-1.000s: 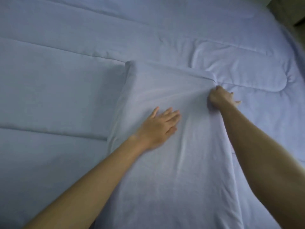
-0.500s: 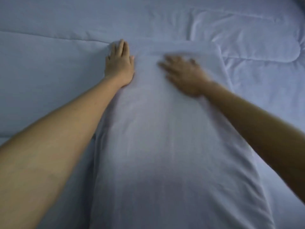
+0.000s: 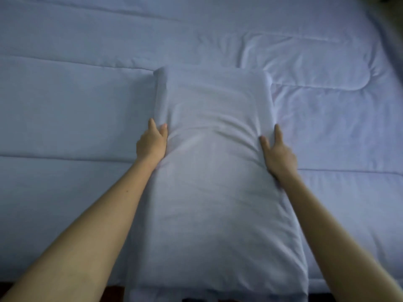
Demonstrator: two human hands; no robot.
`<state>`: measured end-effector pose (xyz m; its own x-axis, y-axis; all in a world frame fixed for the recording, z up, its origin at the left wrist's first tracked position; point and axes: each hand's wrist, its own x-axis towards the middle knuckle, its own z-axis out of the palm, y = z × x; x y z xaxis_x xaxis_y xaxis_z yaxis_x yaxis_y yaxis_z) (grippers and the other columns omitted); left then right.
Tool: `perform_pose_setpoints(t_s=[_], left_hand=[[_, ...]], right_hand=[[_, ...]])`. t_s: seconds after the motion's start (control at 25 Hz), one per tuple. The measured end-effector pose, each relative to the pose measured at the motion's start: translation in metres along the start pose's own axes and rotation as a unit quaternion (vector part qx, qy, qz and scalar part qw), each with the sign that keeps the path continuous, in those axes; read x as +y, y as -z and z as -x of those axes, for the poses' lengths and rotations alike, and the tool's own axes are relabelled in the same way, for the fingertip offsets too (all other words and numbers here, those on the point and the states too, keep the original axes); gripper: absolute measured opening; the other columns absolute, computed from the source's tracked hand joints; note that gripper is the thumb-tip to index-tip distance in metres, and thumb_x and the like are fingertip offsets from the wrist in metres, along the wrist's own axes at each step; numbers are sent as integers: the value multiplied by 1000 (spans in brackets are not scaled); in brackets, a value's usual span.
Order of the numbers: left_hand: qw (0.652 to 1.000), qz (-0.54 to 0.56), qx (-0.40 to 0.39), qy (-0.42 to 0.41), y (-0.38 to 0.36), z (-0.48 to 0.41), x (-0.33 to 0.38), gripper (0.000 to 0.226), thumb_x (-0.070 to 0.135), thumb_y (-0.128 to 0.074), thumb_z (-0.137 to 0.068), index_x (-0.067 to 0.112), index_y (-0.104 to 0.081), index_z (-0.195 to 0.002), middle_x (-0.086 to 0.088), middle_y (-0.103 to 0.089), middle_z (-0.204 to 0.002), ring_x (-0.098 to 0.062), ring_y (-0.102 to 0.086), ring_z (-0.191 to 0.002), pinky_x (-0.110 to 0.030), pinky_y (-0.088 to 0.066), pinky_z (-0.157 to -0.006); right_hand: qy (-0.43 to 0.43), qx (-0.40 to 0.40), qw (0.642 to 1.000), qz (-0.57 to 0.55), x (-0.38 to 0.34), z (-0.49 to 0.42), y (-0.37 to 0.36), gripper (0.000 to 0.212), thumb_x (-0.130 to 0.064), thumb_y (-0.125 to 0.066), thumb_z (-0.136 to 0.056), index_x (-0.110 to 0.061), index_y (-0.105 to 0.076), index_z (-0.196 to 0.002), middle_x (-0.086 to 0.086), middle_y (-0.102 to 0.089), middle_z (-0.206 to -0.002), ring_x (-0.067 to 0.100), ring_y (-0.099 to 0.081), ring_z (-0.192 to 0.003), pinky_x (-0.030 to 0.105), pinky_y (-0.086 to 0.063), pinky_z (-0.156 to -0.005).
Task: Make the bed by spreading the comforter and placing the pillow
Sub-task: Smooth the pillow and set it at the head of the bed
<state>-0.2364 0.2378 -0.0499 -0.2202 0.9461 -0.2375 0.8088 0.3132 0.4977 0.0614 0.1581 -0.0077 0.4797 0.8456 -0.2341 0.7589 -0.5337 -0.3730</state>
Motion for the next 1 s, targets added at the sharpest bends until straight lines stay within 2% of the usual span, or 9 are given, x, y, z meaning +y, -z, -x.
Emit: perform_pose_setpoints(t_s=[0.2,0.36,0.44,0.52,0.64,0.72,0.8,0.88,1.0], left_hand=[[998,24,8,58,4,116,-38,59,51,-36,-94,7,-38,-135,-29,-56,-125,-45,-54,-113,-45,-43,-92],[994,27,10,102,-2,193,-80,57,53,-33,-94,7,-49,-122,-29,-62,-113,-45,-58,-104,-45,-46,-88],[989,36,8,143,1,215,-96,57,52,-29,-96,7,-54,-119,-30,-62,-113,-46,-58,-104,-46,-45,-88],[990,16,85,109,6,228,-98,42,35,-33,-98,6,-54,-121,-27,-61,-117,-46,-59,-101,-48,-47,-85],[974,-16,189,-125,3,234,-56,42,22,-40,-89,4,-57,-123,-19,-63,-122,-38,-62,-103,-47,-50,-86],[960,-44,141,-236,-15,239,-21,47,31,-32,-96,5,-56,-126,-14,-60,-130,-30,-59,-116,-46,-46,-96],[962,-120,45,-242,-40,251,-16,61,44,-16,-99,7,-54,-130,-10,-55,-137,-27,-57,-122,-50,-43,-99],[963,-172,26,-206,-48,259,-43,60,46,-23,-95,9,-49,-136,-7,-48,-144,-26,-50,-129,-50,-33,-106],[981,-161,73,-85,-38,261,-77,64,41,-28,-89,8,-38,-143,-9,-38,-150,-30,-39,-137,-56,-23,-109]], right_hand=[[5,1,999,-54,66,119,-7,61,-53,-30,-95,-32,-10,-150,14,-48,-142,38,-53,-120,43,-43,-93],[1,-72,987,-145,121,193,-11,52,-46,-28,-98,-20,-33,-142,15,-54,-136,37,-54,-117,38,-41,-85],[-34,-106,980,-162,142,194,-6,51,-43,-25,-99,-11,-46,-133,19,-54,-135,36,-51,-122,39,-40,-95],[-76,-48,983,-158,141,182,3,53,-39,-28,-100,-7,-37,-141,19,-42,-146,34,-39,-134,42,-31,-111],[95,66,992,-59,90,177,3,56,-39,-30,-97,-9,-36,-144,14,-39,-149,33,-36,-138,46,-30,-111],[295,-1,953,63,57,193,-13,55,-40,-34,-89,-16,-51,-135,7,-51,-142,30,-48,-130,53,-41,-101],[402,-74,895,179,62,208,-31,54,-44,-37,-85,-24,-54,-133,-1,-53,-140,24,-53,-127,54,-42,-101],[404,-100,887,200,83,193,-19,55,-47,-36,-88,-30,-45,-139,-4,-46,-146,22,-49,-131,53,-28,-107],[275,-15,947,166,109,142,5,54,-45,-25,-98,-33,-17,-150,-7,-12,-159,20,-15,-147,56,-10,-114]])
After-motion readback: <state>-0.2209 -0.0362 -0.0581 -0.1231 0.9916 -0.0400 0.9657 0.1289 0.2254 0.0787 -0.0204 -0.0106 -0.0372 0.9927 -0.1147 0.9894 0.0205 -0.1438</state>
